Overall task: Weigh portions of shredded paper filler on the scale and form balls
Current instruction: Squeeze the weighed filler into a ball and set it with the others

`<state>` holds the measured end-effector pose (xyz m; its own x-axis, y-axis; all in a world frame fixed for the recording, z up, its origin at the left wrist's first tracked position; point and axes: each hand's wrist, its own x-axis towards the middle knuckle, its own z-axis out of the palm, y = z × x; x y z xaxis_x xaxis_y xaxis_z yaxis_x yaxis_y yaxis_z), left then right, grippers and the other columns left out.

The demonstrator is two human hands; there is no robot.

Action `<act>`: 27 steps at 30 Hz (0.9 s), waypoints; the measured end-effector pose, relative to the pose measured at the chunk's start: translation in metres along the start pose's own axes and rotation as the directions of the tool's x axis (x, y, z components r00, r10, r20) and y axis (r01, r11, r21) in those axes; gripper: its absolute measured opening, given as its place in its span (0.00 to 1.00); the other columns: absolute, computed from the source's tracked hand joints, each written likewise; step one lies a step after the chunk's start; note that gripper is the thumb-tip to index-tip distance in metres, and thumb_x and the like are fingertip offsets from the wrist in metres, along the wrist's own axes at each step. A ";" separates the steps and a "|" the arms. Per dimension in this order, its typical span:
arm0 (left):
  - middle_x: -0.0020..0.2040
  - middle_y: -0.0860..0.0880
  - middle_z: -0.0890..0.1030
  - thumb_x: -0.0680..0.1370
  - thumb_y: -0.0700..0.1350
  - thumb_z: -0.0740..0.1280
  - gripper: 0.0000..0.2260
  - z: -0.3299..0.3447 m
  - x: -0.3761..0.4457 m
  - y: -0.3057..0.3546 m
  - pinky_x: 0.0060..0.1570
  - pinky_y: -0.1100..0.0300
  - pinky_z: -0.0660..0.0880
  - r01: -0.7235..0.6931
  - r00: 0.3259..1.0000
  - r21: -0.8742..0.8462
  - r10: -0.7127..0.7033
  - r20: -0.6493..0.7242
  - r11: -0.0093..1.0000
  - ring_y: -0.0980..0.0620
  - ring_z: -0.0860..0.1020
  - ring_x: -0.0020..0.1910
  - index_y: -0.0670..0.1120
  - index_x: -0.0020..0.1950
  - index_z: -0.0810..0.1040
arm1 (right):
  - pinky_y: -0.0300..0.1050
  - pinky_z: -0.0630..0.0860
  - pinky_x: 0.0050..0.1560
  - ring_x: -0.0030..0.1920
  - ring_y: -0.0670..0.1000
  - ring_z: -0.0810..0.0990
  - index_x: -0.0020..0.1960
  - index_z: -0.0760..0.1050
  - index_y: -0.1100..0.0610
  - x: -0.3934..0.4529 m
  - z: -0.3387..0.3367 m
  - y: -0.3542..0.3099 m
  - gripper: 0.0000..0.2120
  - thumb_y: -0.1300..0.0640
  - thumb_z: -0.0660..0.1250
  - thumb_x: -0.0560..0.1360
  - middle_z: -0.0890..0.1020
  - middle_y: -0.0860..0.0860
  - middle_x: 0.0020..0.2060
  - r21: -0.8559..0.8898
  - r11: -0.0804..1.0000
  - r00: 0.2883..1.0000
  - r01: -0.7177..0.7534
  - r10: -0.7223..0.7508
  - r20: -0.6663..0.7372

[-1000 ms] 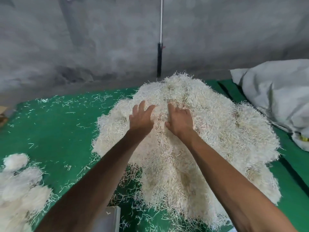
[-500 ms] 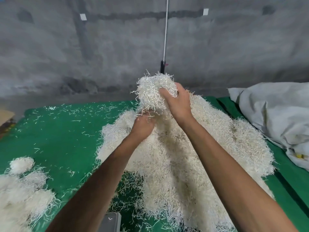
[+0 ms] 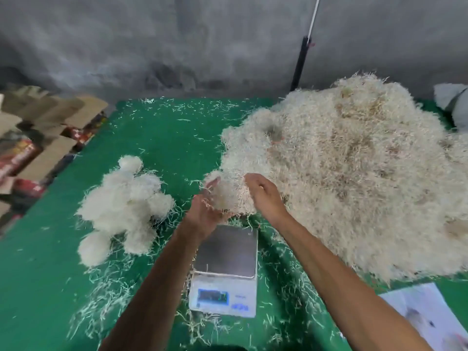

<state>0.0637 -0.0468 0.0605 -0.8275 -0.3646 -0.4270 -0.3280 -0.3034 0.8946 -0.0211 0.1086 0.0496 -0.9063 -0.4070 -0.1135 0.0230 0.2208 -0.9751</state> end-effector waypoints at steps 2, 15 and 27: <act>0.67 0.44 0.75 0.79 0.40 0.71 0.26 -0.028 -0.003 -0.028 0.59 0.54 0.78 0.022 1.000 0.059 -0.020 -0.021 0.998 0.50 0.78 0.57 0.48 0.76 0.69 | 0.41 0.73 0.31 0.27 0.46 0.70 0.74 0.72 0.46 -0.017 0.021 0.026 0.25 0.36 0.63 0.81 0.79 0.47 0.37 -0.034 0.999 1.000 -0.017 0.017 0.021; 0.67 0.44 0.75 0.79 0.45 0.71 0.23 -0.097 -0.015 -0.120 0.20 0.73 0.66 0.068 0.947 0.505 0.104 -0.303 0.860 0.60 0.69 0.32 0.44 0.71 0.69 | 0.44 0.76 0.24 0.24 0.47 0.78 0.50 0.80 0.52 -0.077 0.030 0.100 0.14 0.43 0.64 0.83 0.87 0.51 0.42 -0.393 0.911 0.982 -0.129 0.061 -0.181; 0.54 0.48 0.83 0.78 0.42 0.69 0.12 -0.110 -0.039 -0.122 0.29 0.68 0.74 -0.213 0.908 0.717 0.405 -0.105 0.664 0.60 0.80 0.36 0.43 0.61 0.78 | 0.36 0.80 0.42 0.44 0.45 0.83 0.53 0.78 0.51 -0.095 0.057 0.101 0.04 0.53 0.65 0.84 0.83 0.46 0.47 -0.338 0.938 0.985 -0.073 0.014 -0.172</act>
<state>0.1858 -0.0929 -0.0465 -0.8365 -0.5465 -0.0397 -0.3687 0.5077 0.7787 0.0918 0.1188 -0.0491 -0.9650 -0.2452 -0.0928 -0.0552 0.5361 -0.8423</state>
